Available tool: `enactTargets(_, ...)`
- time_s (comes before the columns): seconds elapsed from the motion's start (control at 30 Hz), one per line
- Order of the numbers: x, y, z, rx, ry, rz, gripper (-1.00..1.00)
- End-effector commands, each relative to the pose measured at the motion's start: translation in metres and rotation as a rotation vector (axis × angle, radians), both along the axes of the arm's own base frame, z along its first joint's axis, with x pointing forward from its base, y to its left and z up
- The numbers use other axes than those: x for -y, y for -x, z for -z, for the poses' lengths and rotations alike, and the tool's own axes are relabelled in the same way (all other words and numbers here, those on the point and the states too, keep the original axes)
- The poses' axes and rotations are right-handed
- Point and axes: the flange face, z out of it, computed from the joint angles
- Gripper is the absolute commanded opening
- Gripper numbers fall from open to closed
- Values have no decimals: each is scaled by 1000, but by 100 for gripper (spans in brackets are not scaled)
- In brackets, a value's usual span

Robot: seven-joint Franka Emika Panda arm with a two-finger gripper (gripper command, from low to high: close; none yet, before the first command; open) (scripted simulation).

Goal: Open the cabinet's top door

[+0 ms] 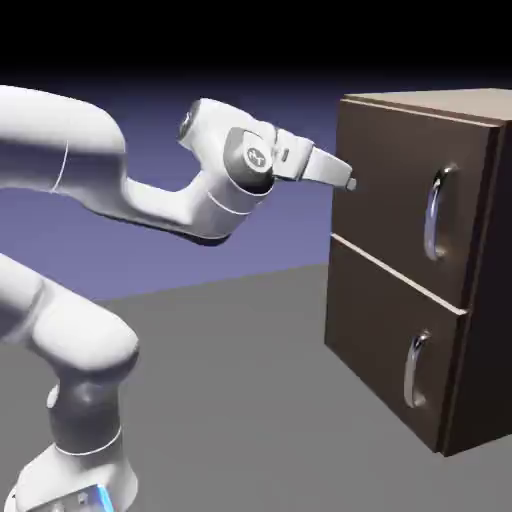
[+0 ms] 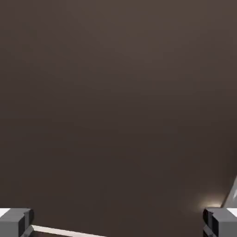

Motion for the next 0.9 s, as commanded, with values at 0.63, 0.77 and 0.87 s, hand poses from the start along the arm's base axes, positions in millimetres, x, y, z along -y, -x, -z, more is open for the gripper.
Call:
enactTargets(0.63,67,-23,22,244,-62,32,100)
enactTargets(0.77,81,-34,36,287,-81,34,100)
enactTargets(0.87,91,-43,49,317,-95,34,100)
